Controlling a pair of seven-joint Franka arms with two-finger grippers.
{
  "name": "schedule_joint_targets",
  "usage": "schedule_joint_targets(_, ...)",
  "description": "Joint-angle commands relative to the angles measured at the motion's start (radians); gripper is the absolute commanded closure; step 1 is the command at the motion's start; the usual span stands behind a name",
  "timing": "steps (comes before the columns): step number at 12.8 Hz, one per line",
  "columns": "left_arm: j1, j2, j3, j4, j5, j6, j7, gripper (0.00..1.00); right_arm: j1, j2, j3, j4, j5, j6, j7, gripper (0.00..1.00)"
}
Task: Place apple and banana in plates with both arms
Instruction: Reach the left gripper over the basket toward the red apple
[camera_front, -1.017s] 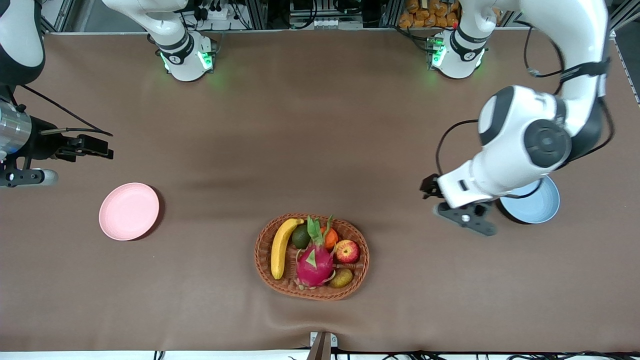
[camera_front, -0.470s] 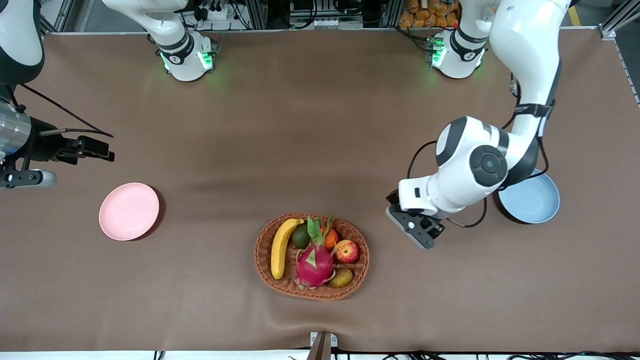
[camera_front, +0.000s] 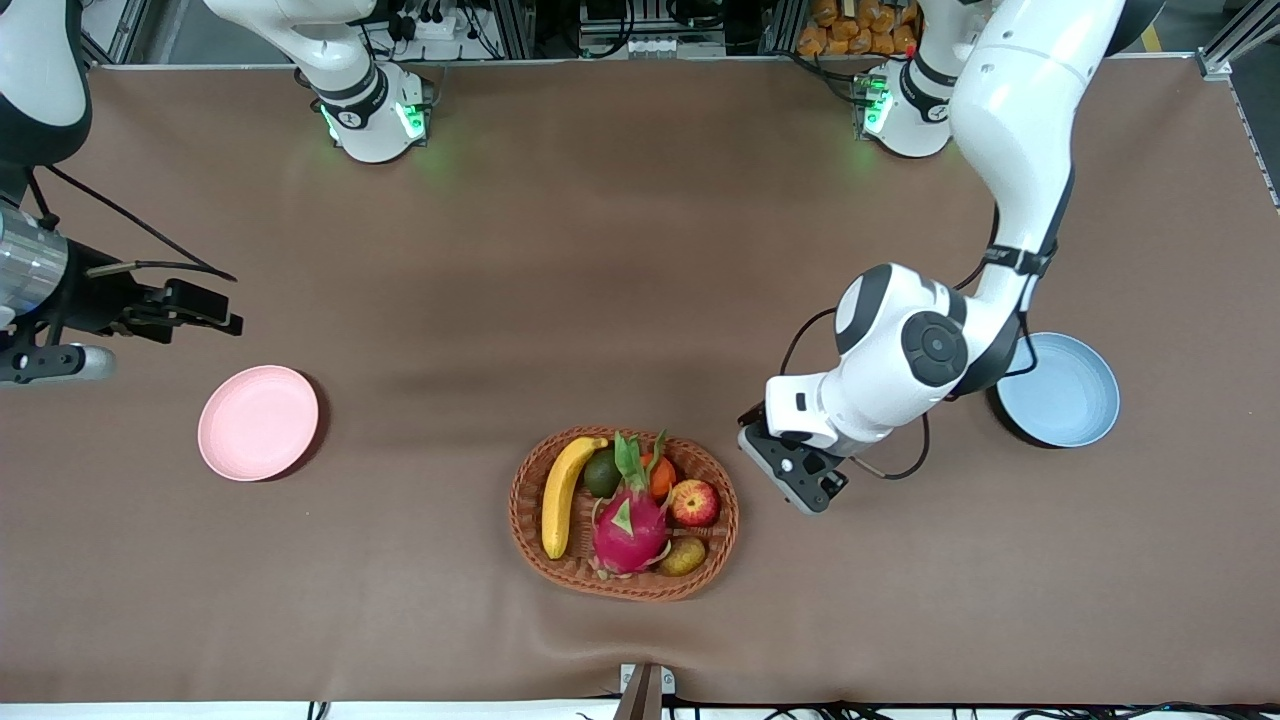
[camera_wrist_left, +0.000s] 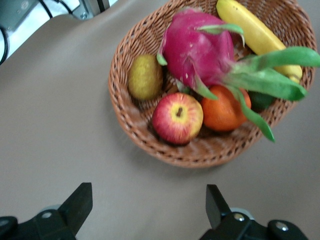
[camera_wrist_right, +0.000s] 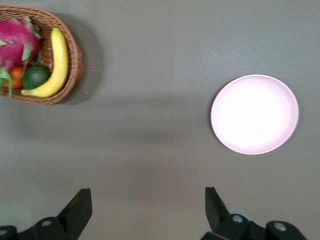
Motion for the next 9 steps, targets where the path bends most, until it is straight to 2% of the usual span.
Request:
schedule_joint_targets(1, 0.001, 0.062, -0.033, 0.048, -0.026, 0.068, 0.042, 0.00, 0.021, -0.004, -0.003, -0.008, 0.066, 0.020, -0.006, 0.00)
schedule_joint_targets(5, -0.027, 0.134, -0.036, 0.073, -0.026, 0.154, 0.048, 0.00, 0.039, 0.025, -0.003, -0.007, 0.187, 0.045, -0.006, 0.00)
schedule_joint_targets(9, -0.037, 0.170, -0.036, 0.076, -0.026, 0.176, 0.048, 0.00, 0.039, 0.045, -0.003, -0.008, 0.251, 0.039, -0.067, 0.00)
